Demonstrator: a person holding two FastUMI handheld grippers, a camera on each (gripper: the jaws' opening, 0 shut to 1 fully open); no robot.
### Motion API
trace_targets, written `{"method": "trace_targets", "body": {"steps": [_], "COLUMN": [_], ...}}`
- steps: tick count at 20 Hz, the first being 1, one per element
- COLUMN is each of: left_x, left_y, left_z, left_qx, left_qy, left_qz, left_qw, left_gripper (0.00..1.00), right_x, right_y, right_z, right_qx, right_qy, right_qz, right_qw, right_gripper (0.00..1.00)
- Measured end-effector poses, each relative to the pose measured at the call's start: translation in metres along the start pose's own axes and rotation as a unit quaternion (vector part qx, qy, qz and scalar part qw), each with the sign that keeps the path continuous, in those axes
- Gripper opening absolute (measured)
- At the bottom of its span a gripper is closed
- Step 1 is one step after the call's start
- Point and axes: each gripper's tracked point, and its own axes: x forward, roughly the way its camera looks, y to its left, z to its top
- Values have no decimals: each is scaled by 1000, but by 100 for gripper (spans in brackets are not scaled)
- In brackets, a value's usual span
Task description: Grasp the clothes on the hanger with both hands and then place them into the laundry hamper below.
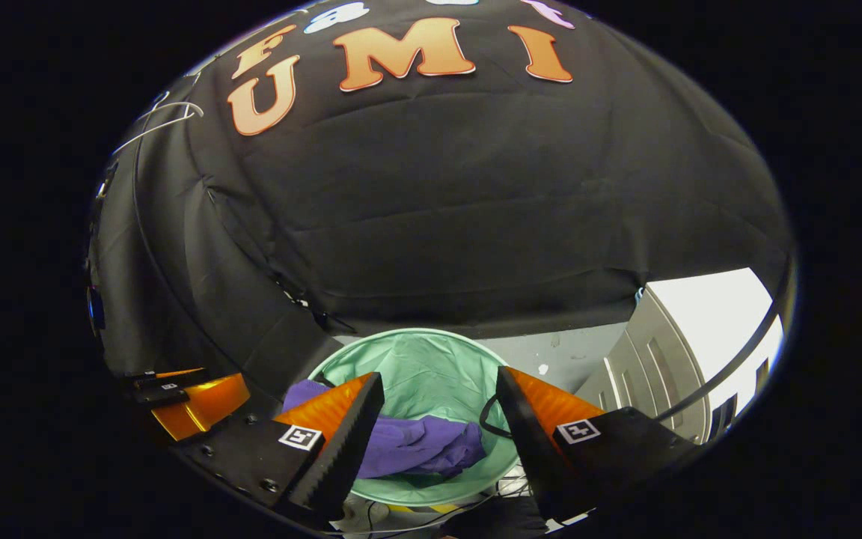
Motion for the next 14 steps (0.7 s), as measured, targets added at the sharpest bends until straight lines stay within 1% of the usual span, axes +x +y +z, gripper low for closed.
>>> {"method": "trace_targets", "body": {"steps": [4, 6, 8, 11, 14], "left_x": [-31, -42, -55, -85, -112], "left_y": [10, 12, 16, 18, 19], "left_z": [29, 46, 71, 108, 143], "left_qx": [-9, -13, -11, 1, 11], "left_qy": [-48, -69, -95, -142, -191], "left_qz": [5, 3, 7, 8, 18], "left_qw": [999, 998, 995, 990, 981], "left_gripper": [97, 97, 97, 97, 97], "right_x": [-27, -42, -61, -92, -128], "right_y": [3, 2, -5, -13, -23], "right_z": [27, 49, 77, 118, 159], "right_qx": [-2, 0, -3, -5, -15], "right_qy": [-35, -59, -86, -127, -178], "right_qz": [2, 5, -3, -6, -14], "right_qw": [999, 998, 996, 992, 984], "right_gripper": [99, 99, 98, 98, 98]}}
